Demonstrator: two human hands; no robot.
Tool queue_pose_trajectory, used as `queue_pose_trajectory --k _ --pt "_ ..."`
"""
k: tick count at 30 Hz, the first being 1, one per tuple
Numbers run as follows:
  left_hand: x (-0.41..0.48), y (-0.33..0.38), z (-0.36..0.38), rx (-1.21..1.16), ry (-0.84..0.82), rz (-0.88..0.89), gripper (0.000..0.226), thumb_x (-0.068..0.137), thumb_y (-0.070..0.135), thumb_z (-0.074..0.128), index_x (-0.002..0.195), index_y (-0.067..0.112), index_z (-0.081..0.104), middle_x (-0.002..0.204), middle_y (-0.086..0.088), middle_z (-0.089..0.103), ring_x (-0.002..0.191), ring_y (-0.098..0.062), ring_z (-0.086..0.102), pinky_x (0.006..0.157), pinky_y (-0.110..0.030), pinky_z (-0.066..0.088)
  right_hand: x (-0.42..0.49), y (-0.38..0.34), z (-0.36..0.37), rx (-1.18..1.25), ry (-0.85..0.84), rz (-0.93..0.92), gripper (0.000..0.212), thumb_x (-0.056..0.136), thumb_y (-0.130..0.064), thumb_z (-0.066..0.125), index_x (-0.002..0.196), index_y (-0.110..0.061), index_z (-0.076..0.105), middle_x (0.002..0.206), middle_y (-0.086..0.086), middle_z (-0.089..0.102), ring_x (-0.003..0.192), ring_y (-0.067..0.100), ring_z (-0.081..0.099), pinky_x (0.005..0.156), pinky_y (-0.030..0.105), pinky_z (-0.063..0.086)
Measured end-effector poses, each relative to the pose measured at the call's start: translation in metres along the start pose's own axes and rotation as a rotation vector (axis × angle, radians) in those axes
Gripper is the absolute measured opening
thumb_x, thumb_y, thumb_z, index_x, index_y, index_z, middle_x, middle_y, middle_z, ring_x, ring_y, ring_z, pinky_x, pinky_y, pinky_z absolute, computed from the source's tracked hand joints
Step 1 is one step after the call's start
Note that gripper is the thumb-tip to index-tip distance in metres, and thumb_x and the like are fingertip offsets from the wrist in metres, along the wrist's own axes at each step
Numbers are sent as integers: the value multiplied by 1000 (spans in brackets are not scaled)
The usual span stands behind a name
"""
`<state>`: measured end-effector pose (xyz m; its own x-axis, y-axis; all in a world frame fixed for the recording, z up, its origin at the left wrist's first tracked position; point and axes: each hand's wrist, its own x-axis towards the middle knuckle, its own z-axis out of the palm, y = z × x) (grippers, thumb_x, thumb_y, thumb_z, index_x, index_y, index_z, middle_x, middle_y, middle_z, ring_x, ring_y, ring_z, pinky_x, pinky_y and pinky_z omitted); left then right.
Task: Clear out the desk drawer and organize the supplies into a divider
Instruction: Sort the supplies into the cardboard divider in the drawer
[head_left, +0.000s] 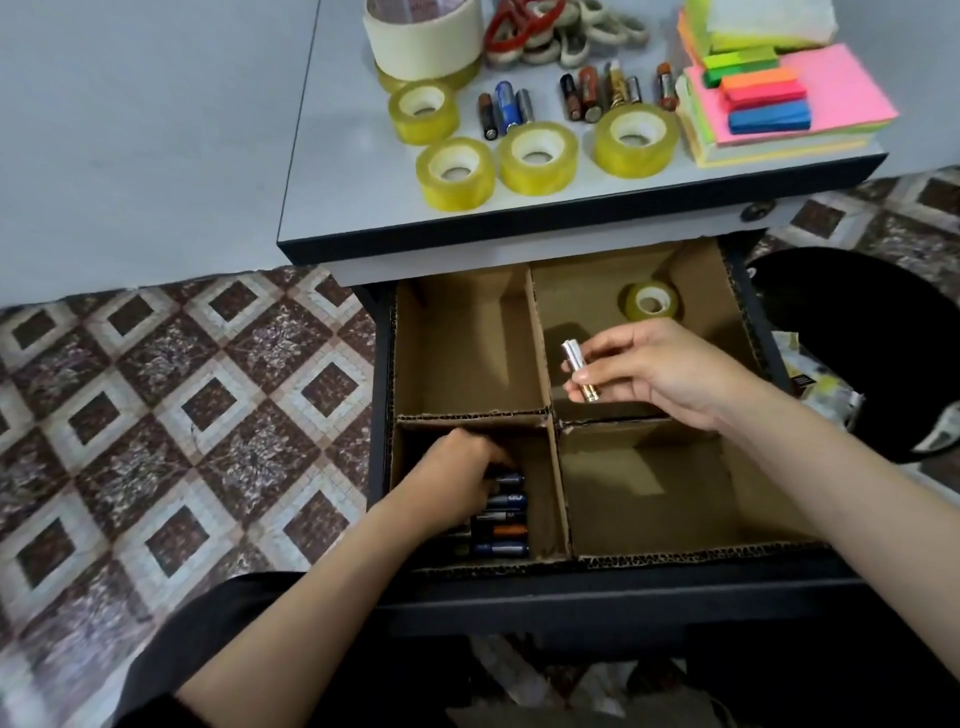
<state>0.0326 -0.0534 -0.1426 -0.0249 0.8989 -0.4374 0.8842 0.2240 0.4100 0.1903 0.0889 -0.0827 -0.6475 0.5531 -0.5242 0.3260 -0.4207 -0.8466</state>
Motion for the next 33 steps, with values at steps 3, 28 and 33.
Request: queue_pose_trajectory --k 3,28,33 --pt "-1 -1 0 10 52 7 35 86 10 61 120 20 62 124 3 60 119 -14 51 99 -20 35 1 -1 -3 -5 22 -6 21 78 9 62 96 -2 65 91 15 68 77 19 70 70 26 59" --pt "-35 -21 -85 -1142 296 165 15 81 28 62 76 22 74 80 1 70 80 -13 65 74 -21 52 3 5 4 -30 -42 -13 22 82 9 58 97 -6 64 94 12 63 83 18 69 72 28 59" --pt "-12 -24 -69 -669 676 35 13 85 20 66 96 26 70 92 8 69 87 1 62 80 -15 49 -9 3 18 -242 -112 -143 21 76 2 65 93 -10 67 84 11 65 71 17 67 62 24 58"
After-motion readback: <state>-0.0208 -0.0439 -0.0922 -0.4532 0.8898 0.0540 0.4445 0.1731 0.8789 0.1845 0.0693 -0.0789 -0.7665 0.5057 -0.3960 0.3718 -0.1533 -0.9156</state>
